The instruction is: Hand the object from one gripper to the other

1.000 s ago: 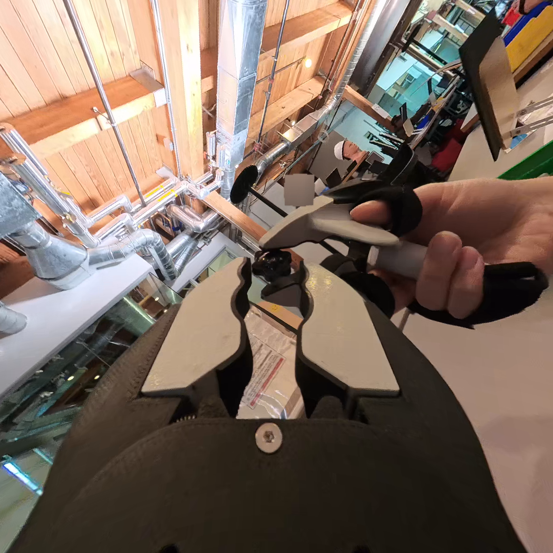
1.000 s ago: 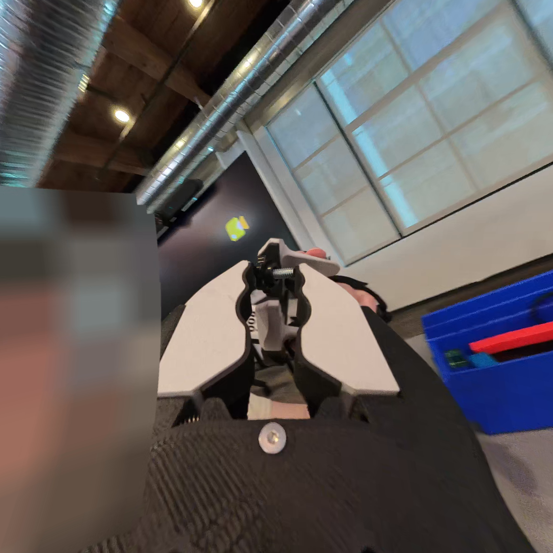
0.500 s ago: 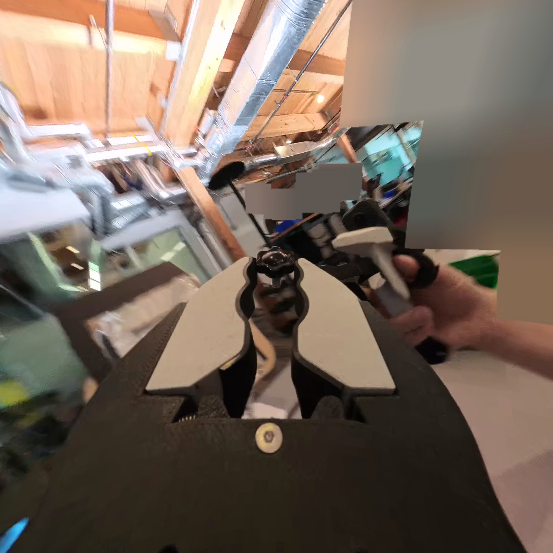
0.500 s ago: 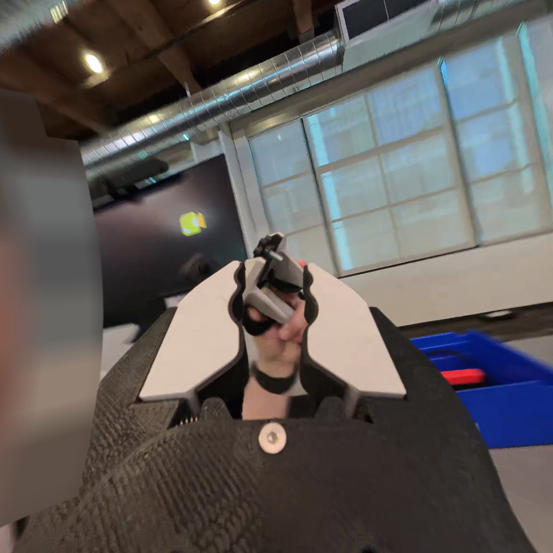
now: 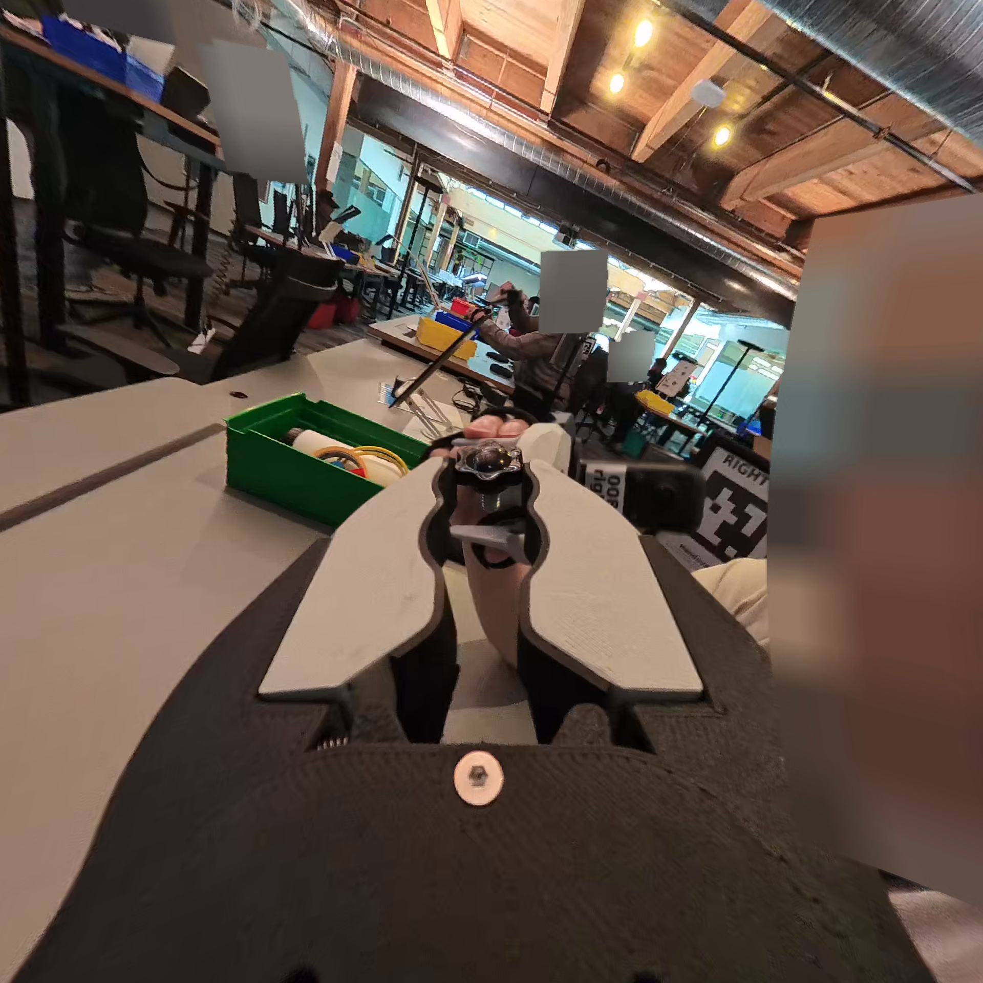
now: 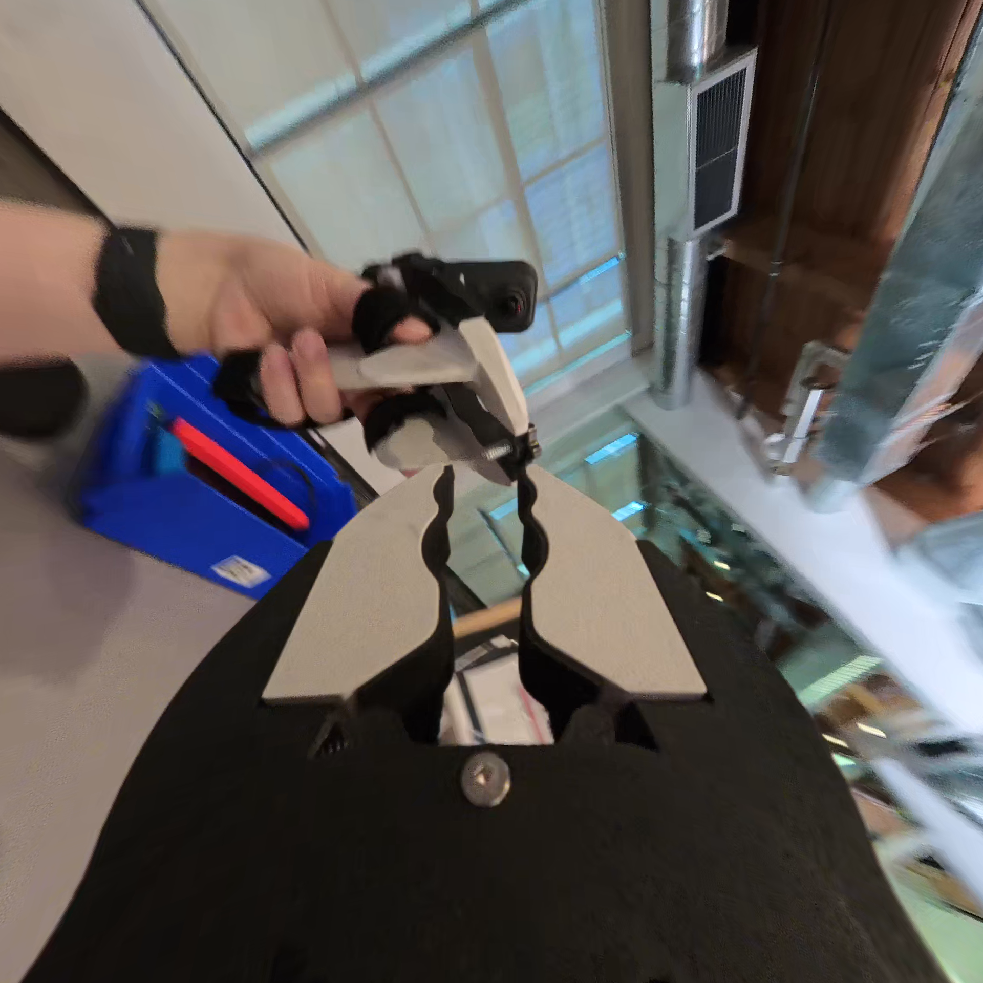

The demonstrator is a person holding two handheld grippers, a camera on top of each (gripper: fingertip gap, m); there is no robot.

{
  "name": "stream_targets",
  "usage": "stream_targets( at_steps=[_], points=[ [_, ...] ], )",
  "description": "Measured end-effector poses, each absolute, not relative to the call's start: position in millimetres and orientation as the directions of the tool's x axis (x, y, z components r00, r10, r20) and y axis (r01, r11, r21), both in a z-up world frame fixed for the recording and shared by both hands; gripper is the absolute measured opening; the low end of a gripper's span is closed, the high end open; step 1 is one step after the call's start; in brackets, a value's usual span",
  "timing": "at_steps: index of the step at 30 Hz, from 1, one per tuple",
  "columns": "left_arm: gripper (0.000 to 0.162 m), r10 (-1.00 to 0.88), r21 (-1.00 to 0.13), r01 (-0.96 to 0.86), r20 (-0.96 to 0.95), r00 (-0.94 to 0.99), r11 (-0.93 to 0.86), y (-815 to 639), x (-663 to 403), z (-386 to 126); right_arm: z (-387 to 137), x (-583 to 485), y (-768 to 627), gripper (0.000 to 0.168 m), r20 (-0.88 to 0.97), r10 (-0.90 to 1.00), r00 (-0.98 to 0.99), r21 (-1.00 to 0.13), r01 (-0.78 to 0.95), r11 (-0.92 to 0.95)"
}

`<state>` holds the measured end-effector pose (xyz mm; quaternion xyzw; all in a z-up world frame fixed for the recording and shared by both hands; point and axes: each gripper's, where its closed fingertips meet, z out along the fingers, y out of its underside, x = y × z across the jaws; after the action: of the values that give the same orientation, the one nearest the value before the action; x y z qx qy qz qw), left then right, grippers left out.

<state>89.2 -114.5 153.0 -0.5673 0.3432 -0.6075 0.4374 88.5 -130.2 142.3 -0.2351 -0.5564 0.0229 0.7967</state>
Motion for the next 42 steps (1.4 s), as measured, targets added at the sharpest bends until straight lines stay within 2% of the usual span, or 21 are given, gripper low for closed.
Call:
stream_targets(
  at_steps=[1,8,11,14,17,23,34,38,40,42],
  points=[
    [0.022,-0.909,-0.9,0.147,0.417,0.023,-0.41,-112,91,152,142,89,-124,0.023,0.89,0.236,0.389,-0.361,0.288,0.887],
    [0.022,-0.814,-0.777,0.281,0.58,-0.025,-0.563,-88,98,153,149,89,-109,0.015,0.84,0.137,0.526,-0.361,0.351,0.864],
    [0.022,-0.803,-0.764,0.311,0.596,0.008,-0.565,-78,102,148,146,84,-94,0.014,0.775,0.246,0.582,-0.503,0.334,0.797],
    [0.022,-0.797,-0.752,0.342,0.604,0.018,-0.563,-74,105,148,149,85,-90,0.012,0.718,0.275,0.64,-0.559,0.295,0.775],
    [0.022,-0.789,-0.733,0.378,0.614,0.009,-0.566,-73,105,150,148,89,-80,0.011,0.704,0.252,0.664,-0.582,0.337,0.74],
    [0.022,-0.788,-0.723,0.405,0.615,0.007,-0.56,-73,109,151,150,93,-76,0.007,0.667,0.281,0.69,-0.621,0.306,0.722],
    [0.022,-0.787,-0.709,0.408,0.616,-0.039,-0.575,-77,111,154,153,97,-77,0.006,0.659,0.305,0.688,-0.632,0.287,0.72],
    [0.04,-0.869,-0.801,0.388,0.496,0.004,-0.456,-86,112,161,160,106,-77,0.006,0.561,0.472,0.68,-0.737,0.15,0.659],
    [0.048,-0.919,-0.861,0.395,0.383,0.089,-0.32,-87,106,167,165,115,-74,0.006,0.435,0.621,0.652,-0.827,0.017,0.562],
    [0.052,-0.952,-0.91,0.397,0.221,0.21,-0.123,-86,96,176,170,122,-75,0.006,0.232,0.811,0.537,-0.912,-0.169,0.373]
  ],
)
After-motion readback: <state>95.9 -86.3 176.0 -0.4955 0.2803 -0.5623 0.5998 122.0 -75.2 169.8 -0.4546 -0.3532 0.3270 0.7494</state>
